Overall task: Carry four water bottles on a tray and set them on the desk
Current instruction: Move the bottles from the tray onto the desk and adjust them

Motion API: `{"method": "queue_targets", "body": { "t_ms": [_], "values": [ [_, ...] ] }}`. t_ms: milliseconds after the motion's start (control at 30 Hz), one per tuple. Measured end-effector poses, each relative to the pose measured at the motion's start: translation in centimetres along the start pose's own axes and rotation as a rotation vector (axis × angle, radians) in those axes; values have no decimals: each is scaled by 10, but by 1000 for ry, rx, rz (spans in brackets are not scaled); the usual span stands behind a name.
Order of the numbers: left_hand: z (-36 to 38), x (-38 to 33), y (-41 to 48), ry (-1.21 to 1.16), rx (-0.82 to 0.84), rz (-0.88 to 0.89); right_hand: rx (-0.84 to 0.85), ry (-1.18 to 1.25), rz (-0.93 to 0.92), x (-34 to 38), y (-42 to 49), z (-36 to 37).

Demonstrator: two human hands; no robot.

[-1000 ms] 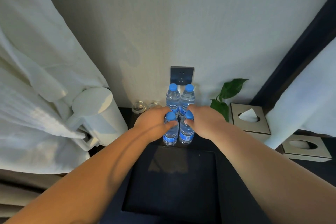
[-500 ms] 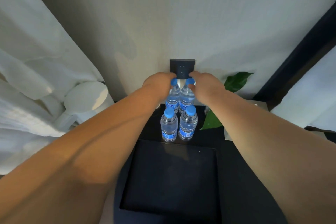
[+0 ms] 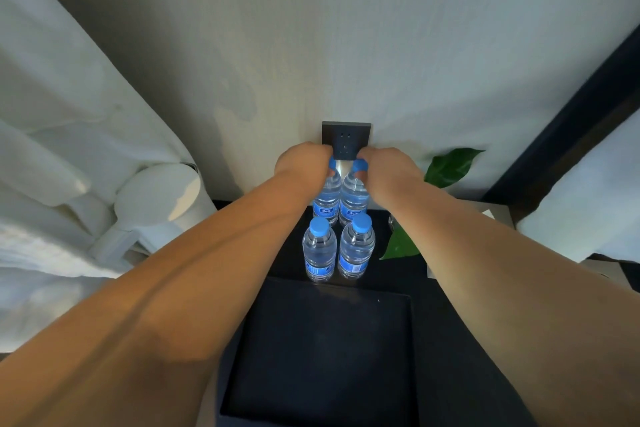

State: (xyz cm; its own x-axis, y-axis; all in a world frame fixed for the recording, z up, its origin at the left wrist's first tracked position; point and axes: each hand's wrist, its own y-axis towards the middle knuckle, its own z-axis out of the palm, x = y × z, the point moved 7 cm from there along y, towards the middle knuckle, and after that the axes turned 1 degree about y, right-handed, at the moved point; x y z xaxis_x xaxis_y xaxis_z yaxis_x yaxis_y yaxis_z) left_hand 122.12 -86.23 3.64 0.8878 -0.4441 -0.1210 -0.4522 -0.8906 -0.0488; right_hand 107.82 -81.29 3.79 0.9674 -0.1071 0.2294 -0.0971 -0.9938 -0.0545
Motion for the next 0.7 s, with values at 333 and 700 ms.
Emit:
{"method": "queue_targets", "body": {
  "t_ms": [333, 700],
  "values": [
    [0, 1, 1, -30, -30, 12, 7, 25, -7, 2, 2, -3],
    [2, 1, 0, -37, -31, 20, -6, 46, -14, 2, 2, 0]
  ]
}}
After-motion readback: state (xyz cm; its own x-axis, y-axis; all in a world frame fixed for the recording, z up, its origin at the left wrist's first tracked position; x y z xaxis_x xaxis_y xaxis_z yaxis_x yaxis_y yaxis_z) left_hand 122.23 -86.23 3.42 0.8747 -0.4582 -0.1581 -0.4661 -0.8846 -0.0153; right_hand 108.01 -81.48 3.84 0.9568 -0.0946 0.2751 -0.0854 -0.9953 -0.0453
